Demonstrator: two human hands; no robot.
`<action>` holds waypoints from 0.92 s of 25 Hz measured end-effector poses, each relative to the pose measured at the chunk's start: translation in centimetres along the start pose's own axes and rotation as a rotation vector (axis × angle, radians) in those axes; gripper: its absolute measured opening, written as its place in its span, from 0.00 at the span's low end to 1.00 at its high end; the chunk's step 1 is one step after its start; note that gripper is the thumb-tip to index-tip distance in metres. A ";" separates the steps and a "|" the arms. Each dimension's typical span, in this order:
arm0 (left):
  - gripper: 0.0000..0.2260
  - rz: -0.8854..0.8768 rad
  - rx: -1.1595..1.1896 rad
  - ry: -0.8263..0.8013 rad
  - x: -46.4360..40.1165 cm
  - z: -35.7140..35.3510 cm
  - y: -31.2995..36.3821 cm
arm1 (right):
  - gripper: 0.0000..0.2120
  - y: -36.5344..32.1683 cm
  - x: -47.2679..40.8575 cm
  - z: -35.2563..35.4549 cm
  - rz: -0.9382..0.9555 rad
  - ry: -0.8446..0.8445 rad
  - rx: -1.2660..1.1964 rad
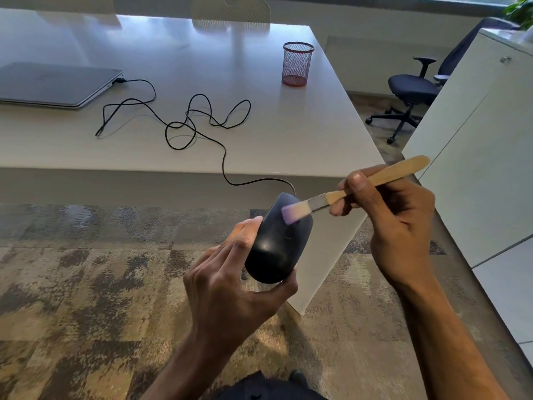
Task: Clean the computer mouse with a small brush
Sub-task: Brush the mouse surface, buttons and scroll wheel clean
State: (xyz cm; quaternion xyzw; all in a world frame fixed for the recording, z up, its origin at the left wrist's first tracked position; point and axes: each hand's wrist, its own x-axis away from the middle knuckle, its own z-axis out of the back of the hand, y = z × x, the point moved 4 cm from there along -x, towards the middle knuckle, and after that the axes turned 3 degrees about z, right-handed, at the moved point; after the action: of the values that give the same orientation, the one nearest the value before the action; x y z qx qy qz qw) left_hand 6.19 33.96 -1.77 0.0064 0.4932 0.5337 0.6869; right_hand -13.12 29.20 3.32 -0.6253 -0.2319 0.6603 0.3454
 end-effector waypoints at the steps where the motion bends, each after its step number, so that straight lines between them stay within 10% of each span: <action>1: 0.30 0.002 0.004 0.004 0.0 0.1 0.0 | 0.09 0.0 0.0 -0.2 -0.029 -0.043 -0.028; 7: 0.28 0.017 -0.011 -0.011 0.0 -0.2 -0.4 | 0.08 0.9 -0.3 0.2 -0.130 0.142 0.238; 23: 0.29 -0.016 0.003 0.011 -0.1 0.0 -0.2 | 0.10 0.6 -0.1 -0.7 -0.029 -0.017 0.235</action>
State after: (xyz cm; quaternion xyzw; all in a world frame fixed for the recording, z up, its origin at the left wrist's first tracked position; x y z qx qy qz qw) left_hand 6.33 33.77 -1.87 0.0007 0.4980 0.5273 0.6885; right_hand -12.57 28.64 2.84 -0.5715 -0.1646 0.6831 0.4239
